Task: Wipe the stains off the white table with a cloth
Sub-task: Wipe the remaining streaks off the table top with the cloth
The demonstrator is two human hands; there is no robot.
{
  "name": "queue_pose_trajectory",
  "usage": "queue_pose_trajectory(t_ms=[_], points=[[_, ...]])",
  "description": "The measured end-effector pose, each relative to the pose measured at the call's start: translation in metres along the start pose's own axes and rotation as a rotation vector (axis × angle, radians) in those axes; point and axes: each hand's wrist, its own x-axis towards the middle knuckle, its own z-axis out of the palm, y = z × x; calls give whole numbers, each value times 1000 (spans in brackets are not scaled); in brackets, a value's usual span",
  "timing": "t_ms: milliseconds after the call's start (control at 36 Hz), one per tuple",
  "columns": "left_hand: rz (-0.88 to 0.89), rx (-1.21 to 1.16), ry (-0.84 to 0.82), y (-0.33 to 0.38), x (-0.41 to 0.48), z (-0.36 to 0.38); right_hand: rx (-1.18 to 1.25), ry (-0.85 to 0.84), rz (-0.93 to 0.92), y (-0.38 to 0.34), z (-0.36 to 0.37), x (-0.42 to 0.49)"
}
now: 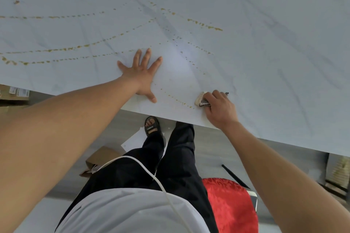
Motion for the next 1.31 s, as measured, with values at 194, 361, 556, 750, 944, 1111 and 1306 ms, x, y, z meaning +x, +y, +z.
queue_pose_trajectory(t_ms=[194, 361, 556, 750, 944, 1111, 1306], points=[[18, -2, 17, -3, -2, 1, 7, -148, 21, -22, 8, -47], [45, -8, 36, -7, -6, 2, 102, -579, 189, -43, -14, -50], [109, 2, 163, -27, -22, 10, 432, -394, 376, -50, -63, -29], [-55, 1, 193, -84, -35, 16, 986, -61, 741, -33, -94, 12], [-176, -99, 169, -111, -31, 7, 1128, 73, 851, -15, -112, 70], [-289, -237, 165, -97, -31, 0, 1162, 79, 814, -5, -132, 125], [-379, -326, 61, -89, -24, -7, 951, 175, 686, 13, -155, 181]])
